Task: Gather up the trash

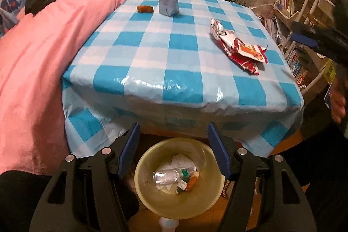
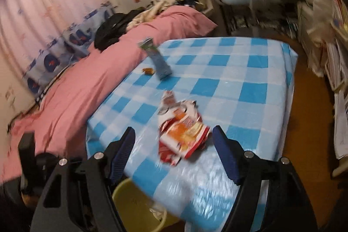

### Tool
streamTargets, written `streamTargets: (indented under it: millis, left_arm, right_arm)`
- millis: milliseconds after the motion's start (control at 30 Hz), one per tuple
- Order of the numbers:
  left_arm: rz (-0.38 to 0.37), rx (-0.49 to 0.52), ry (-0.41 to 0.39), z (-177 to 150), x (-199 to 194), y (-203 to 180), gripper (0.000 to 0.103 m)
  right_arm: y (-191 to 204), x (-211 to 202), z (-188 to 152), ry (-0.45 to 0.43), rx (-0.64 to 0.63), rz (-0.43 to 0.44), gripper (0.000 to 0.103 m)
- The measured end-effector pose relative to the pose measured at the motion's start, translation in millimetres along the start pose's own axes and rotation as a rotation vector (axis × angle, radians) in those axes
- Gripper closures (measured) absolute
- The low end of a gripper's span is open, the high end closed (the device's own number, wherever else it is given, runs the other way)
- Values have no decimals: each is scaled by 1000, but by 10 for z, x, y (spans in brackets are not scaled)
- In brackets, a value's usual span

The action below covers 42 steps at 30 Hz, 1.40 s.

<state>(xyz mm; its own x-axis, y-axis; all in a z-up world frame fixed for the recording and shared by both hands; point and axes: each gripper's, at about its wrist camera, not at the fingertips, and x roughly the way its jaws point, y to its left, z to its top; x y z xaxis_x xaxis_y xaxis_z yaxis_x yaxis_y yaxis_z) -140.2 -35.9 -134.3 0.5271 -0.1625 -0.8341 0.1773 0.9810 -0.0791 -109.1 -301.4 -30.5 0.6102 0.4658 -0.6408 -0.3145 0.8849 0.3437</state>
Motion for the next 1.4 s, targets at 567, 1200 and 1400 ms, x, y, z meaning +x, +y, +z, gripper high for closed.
streamTargets:
  millis: [567,1200,1400]
  left_arm:
    - [-58,-66,-46,-330,-687,419,41]
    - [-91,55,158,-449,18,47,35]
    - [-123,-184,444,-921,1259,191,39]
  right_arm:
    - [145,-230,-179,-88,235,109,32]
    - [258,37,-118,10,77,-89,28]
    - [150,319,70,65,25,-136,28]
